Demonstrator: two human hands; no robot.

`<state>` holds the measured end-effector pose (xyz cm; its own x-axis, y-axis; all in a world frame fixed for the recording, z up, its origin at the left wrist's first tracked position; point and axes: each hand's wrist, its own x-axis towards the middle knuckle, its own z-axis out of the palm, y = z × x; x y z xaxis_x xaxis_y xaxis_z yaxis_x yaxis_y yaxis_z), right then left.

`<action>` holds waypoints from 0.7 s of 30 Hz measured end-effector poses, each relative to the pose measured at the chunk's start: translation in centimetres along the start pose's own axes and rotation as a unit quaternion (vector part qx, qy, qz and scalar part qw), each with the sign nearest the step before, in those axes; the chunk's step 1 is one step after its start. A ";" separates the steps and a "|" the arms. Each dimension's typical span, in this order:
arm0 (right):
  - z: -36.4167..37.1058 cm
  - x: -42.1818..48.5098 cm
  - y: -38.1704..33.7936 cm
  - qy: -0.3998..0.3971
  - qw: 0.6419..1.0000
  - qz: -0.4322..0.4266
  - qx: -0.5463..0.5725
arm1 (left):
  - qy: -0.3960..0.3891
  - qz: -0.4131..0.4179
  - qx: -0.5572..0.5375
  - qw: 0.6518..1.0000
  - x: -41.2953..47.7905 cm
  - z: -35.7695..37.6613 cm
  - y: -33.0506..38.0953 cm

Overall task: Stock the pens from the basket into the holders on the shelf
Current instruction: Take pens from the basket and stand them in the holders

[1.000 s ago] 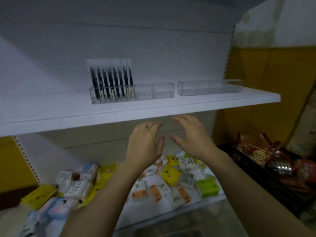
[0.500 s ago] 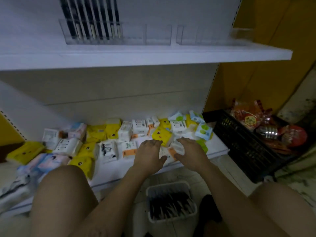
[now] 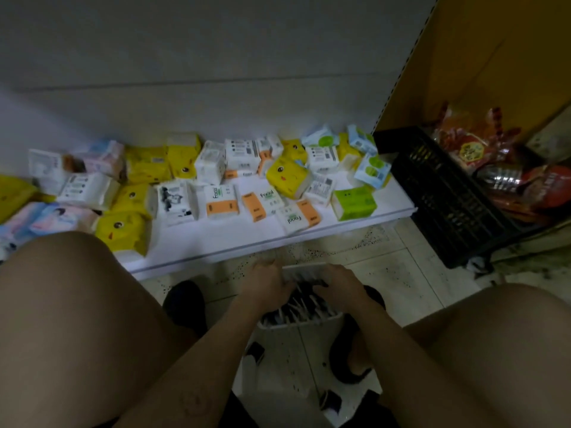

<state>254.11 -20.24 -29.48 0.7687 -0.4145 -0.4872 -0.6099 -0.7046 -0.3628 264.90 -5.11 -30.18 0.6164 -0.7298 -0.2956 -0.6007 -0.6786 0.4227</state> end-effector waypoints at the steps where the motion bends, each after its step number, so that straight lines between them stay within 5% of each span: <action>1: 0.4 0.1 0.2 -0.004 1.000 0.008 0.012 | -0.011 -0.007 -0.011 1.000 0.1 0.7 -0.1; 12: 4.6 2.7 3.3 -0.150 0.987 0.044 0.022 | -0.174 -0.089 -0.092 0.976 1.9 8.0 -4.0; 21: 6.1 7.0 6.6 -0.183 0.981 0.060 -0.023 | -0.251 -0.165 -0.087 0.950 4.1 13.8 -5.5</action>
<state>254.26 -24.29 -40.11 0.5661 -0.2678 -0.7796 -0.6758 -0.6923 -0.2529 263.73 -5.46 -45.52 0.4104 -0.4573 -0.7890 -0.2967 -0.8851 0.3586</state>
